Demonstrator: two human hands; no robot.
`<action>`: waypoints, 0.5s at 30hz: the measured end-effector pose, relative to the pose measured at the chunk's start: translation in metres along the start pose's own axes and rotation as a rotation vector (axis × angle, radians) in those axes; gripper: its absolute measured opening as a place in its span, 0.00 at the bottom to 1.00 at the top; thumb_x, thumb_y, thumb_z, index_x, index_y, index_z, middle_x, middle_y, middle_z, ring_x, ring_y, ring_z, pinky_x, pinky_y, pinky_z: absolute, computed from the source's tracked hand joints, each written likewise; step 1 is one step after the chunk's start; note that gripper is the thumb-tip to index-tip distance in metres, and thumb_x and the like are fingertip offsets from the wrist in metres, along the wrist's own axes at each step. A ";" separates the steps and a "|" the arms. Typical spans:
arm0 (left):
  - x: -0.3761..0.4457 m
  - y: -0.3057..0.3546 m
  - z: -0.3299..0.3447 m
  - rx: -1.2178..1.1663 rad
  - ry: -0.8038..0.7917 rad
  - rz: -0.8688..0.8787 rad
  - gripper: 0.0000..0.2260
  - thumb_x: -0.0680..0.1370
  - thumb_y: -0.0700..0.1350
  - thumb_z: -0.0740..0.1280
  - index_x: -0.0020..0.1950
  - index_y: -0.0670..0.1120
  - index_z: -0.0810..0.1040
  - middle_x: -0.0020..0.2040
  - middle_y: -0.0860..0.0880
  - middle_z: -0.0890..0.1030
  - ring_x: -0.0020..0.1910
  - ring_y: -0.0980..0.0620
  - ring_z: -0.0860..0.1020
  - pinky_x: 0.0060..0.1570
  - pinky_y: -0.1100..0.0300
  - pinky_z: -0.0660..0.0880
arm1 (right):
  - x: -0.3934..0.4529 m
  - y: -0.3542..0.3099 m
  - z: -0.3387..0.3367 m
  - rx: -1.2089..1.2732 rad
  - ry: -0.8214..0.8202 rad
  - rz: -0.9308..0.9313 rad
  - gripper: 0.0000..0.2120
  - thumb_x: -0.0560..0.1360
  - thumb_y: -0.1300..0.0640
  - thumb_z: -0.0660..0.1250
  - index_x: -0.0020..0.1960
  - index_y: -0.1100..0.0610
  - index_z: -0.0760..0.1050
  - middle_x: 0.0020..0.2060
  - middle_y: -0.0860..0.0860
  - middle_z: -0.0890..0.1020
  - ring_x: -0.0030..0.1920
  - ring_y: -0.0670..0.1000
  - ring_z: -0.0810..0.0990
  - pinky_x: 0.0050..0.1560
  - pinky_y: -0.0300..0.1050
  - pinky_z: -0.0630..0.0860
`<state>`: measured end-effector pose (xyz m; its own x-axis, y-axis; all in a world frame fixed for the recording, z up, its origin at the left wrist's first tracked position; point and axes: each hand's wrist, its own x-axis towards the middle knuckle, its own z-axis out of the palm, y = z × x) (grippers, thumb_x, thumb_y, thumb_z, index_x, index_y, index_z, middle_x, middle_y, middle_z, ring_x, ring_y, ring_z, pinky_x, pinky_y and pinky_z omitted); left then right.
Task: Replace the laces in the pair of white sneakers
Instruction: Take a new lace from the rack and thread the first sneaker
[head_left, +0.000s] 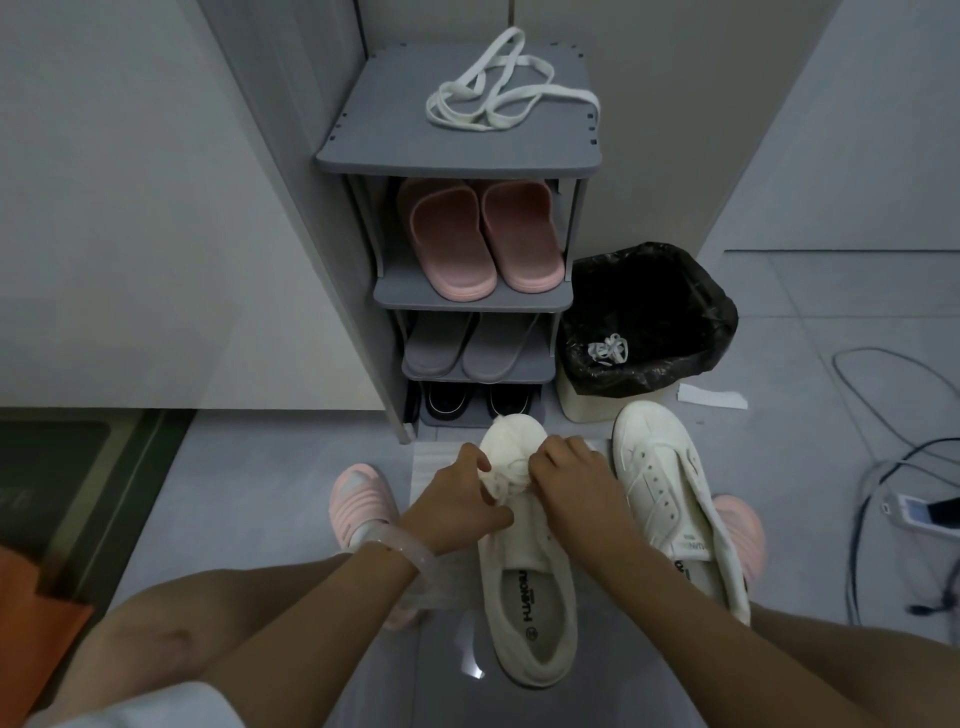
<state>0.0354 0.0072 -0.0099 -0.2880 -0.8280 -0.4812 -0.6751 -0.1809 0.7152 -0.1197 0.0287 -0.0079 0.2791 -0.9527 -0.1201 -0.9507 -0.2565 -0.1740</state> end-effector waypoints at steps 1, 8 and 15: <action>0.000 0.000 -0.001 -0.014 -0.015 -0.013 0.21 0.69 0.42 0.70 0.58 0.48 0.64 0.44 0.50 0.77 0.40 0.57 0.74 0.34 0.69 0.70 | 0.001 0.004 -0.003 0.022 0.041 0.040 0.12 0.78 0.60 0.57 0.61 0.58 0.69 0.60 0.53 0.69 0.59 0.53 0.67 0.57 0.45 0.67; -0.001 0.000 -0.002 -0.053 -0.063 -0.076 0.27 0.71 0.43 0.69 0.67 0.47 0.62 0.46 0.52 0.76 0.42 0.58 0.74 0.35 0.70 0.68 | 0.001 0.051 -0.043 0.104 0.321 0.597 0.10 0.76 0.64 0.60 0.57 0.65 0.72 0.57 0.61 0.70 0.56 0.61 0.70 0.51 0.52 0.67; -0.002 0.003 -0.001 0.148 -0.008 0.066 0.23 0.71 0.45 0.69 0.64 0.46 0.68 0.54 0.51 0.69 0.51 0.57 0.66 0.39 0.69 0.62 | -0.005 0.007 -0.010 0.065 0.005 0.036 0.18 0.77 0.56 0.57 0.67 0.51 0.67 0.68 0.50 0.63 0.70 0.51 0.59 0.65 0.45 0.58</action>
<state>0.0345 0.0083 -0.0065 -0.3401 -0.8309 -0.4405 -0.7470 -0.0459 0.6632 -0.1291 0.0297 0.0007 0.2443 -0.9620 -0.1220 -0.9492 -0.2115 -0.2330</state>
